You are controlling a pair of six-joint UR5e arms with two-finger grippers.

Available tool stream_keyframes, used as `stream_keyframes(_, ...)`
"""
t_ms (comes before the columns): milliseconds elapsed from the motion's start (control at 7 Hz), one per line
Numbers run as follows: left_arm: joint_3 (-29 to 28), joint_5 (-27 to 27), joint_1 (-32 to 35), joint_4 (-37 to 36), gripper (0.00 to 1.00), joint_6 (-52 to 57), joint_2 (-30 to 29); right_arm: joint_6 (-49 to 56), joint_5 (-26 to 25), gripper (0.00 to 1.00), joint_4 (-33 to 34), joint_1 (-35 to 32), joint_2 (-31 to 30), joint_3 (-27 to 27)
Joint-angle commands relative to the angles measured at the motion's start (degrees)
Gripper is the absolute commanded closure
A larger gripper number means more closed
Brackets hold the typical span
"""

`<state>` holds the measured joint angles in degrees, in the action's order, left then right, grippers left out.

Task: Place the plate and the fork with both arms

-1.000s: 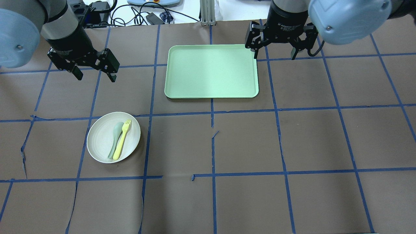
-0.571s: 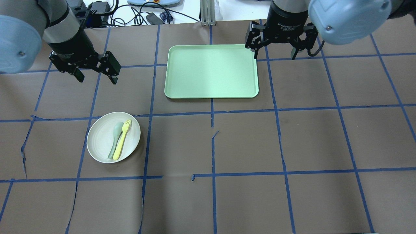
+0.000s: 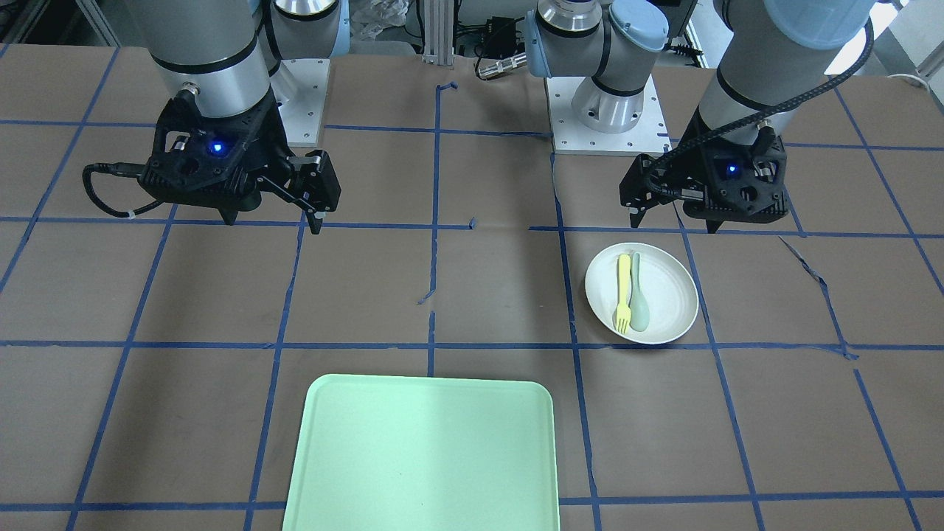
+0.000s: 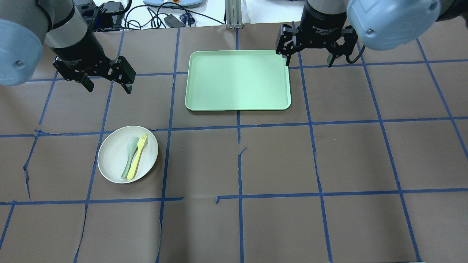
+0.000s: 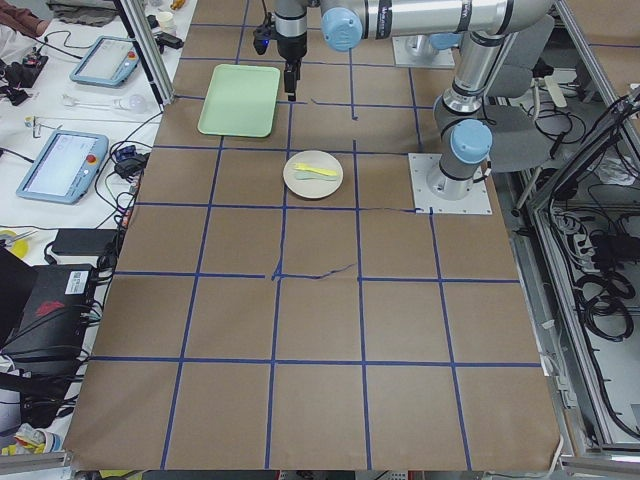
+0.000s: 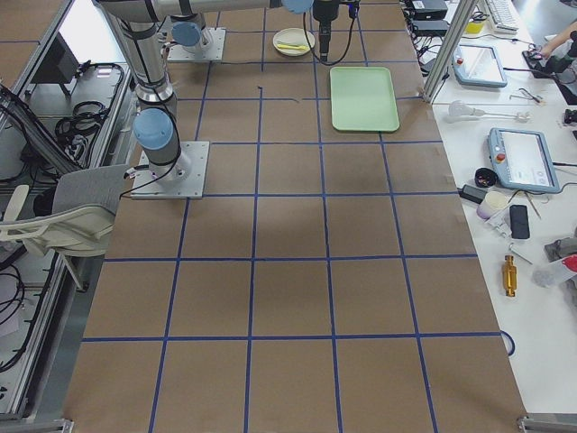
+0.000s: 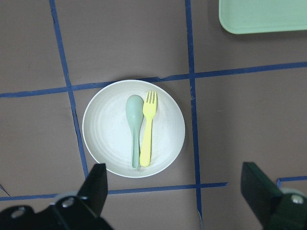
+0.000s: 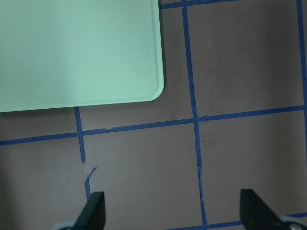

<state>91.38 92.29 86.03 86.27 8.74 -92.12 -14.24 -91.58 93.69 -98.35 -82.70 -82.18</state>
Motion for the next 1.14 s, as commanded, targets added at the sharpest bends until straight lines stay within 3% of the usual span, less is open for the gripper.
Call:
stream_keyframes(0, 0.64, 0.00, 0.28, 0.04, 0.00, -0.04, 0.44, 0.00, 0.00, 0.00, 0.00, 0.00, 0.00, 0.00)
stream_keyframes(1000, 2.75, -0.88, 0.54, 0.04, 0.00, -0.04, 1.77, 0.00, 0.00, 0.00, 0.00, 0.09, 0.00, 0.00)
